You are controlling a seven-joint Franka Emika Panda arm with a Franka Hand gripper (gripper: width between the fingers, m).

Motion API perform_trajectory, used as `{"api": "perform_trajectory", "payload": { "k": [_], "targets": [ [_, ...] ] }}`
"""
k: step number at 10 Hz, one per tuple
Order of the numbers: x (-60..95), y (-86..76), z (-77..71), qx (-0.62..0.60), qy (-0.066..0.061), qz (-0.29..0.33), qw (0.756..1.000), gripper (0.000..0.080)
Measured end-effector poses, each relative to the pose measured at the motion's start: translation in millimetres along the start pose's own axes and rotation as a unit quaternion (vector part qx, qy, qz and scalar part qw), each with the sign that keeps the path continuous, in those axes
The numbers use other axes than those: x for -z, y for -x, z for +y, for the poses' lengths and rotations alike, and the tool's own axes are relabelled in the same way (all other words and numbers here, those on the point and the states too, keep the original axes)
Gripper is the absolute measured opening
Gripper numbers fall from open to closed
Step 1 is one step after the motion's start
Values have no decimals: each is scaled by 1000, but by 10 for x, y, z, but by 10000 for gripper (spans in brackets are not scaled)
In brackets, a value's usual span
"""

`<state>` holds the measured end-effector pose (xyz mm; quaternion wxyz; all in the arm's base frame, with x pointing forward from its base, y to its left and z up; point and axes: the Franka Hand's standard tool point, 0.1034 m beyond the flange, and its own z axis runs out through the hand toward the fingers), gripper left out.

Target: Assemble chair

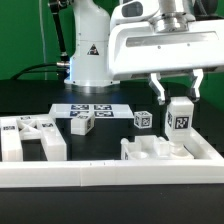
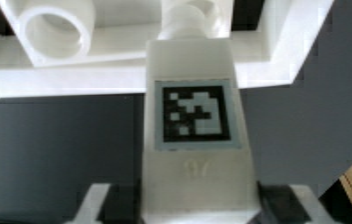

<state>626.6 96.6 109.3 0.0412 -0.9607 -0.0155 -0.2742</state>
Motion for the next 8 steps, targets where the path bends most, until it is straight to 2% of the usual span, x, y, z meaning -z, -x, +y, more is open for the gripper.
{"api": "perform_trajectory", "payload": {
  "k": [5,8],
  "targets": [
    [-87,112,-30,9,-1,-10,1000,289],
    [-89,113,-37,11,1,9,1000,289]
  ]
}}
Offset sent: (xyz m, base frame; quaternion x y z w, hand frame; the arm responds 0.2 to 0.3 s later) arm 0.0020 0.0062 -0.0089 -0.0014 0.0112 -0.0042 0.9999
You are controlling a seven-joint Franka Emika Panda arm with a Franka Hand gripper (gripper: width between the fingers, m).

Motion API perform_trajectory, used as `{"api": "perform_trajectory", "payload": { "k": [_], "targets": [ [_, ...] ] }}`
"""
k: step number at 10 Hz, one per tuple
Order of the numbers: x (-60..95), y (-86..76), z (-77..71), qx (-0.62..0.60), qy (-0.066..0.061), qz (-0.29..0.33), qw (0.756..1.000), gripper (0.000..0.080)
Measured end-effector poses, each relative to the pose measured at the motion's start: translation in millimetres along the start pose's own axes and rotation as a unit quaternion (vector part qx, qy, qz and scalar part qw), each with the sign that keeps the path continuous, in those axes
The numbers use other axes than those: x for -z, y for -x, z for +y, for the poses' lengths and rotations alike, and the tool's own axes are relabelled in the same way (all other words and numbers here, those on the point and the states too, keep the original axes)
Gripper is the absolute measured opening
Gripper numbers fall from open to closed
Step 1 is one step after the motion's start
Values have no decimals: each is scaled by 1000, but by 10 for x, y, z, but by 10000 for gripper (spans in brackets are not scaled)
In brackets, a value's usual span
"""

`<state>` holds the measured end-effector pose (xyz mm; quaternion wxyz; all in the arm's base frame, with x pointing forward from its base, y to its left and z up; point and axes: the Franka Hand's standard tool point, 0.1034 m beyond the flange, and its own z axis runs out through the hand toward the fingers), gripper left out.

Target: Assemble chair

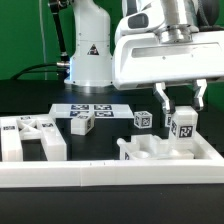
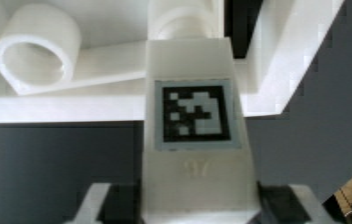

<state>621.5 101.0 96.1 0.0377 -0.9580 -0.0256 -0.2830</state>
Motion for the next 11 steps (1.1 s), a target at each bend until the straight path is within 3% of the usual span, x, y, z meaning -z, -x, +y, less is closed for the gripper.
{"api": "perform_trajectory", "payload": {
  "k": [2,6,7,8,11],
  "targets": [
    [5,10,-9,3,3,30,1000,289],
    [-5,23,-8,5,2,22,1000,297],
    [-6,24,-8,5,2,22,1000,520],
    [-9,28,-8,5,2,21,1000,609],
    [8,11,62,12,5,16,1000,648]
  ]
}}
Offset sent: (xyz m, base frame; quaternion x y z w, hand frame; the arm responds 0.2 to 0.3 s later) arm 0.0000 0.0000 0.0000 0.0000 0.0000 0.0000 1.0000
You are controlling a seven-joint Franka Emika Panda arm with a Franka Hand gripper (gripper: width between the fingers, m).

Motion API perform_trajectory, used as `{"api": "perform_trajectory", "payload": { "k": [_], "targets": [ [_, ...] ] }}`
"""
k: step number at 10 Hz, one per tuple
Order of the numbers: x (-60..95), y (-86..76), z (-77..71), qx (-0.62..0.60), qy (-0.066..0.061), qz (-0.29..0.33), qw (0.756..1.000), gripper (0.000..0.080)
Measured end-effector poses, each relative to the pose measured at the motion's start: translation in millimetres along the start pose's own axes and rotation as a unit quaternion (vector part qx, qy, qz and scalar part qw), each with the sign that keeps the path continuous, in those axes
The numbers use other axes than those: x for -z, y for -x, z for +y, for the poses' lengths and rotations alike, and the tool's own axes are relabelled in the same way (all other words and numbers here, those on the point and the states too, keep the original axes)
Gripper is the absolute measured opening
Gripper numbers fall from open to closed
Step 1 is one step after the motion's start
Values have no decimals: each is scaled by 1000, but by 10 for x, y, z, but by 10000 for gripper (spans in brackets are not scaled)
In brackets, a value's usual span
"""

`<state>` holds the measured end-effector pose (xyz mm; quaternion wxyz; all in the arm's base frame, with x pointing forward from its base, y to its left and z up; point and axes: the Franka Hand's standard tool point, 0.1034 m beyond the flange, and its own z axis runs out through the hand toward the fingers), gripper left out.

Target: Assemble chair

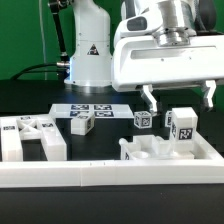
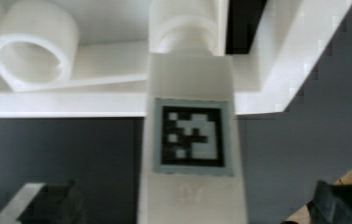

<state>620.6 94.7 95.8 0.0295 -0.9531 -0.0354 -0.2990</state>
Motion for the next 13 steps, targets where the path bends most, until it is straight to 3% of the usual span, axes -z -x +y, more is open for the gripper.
{"api": "perform_trajectory", "payload": {
  "k": [3,6,10,13],
  "targets": [
    [158,-216,19,4,-4,-18,1000,649],
    [122,-139,-7,4,-9,-49,999,649],
    [2,-137,-131,-10,-31,-197,980,649],
    [-66,-127,-14,-15,-39,-311,949,649]
  ]
}}
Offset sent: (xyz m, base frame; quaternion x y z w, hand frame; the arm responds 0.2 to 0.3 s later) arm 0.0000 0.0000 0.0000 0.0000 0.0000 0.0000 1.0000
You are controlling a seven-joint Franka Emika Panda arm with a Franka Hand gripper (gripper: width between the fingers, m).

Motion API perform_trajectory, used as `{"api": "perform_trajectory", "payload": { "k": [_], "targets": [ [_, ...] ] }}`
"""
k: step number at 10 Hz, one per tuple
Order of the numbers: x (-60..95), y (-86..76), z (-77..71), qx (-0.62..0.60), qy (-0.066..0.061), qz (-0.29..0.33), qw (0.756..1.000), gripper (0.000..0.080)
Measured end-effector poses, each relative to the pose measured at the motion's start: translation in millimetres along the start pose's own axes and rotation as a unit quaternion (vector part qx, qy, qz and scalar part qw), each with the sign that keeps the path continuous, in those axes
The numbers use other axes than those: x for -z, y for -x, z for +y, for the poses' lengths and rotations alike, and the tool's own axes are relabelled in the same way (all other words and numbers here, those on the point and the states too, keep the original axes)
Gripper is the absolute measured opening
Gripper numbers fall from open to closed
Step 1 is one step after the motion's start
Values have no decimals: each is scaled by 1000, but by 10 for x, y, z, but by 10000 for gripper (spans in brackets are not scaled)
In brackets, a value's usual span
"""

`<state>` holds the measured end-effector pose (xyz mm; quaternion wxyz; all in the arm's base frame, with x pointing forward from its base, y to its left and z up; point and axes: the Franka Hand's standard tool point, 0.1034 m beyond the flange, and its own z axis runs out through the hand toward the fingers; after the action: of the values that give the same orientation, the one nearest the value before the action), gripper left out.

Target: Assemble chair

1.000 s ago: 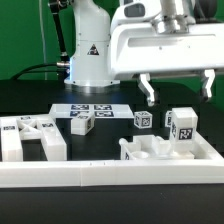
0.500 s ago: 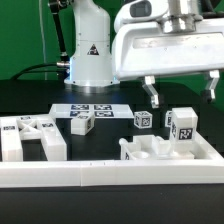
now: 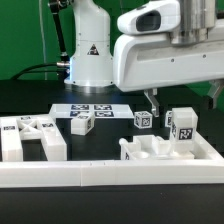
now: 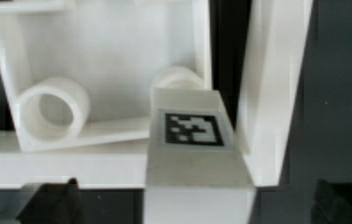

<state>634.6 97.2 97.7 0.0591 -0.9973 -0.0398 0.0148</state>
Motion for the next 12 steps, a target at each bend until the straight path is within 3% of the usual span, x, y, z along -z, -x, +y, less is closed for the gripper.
{"api": "perform_trajectory", "payload": {
  "k": [1,3,11,12],
  "targets": [
    [-32,-40,105,0,0,-20,1000,649],
    [-43,-52,163,-10,0,-20,1000,649],
    [-101,-45,65,-11,1,-23,1000,649],
    [-105,-41,66,-12,1,-23,1000,540]
  ]
}}
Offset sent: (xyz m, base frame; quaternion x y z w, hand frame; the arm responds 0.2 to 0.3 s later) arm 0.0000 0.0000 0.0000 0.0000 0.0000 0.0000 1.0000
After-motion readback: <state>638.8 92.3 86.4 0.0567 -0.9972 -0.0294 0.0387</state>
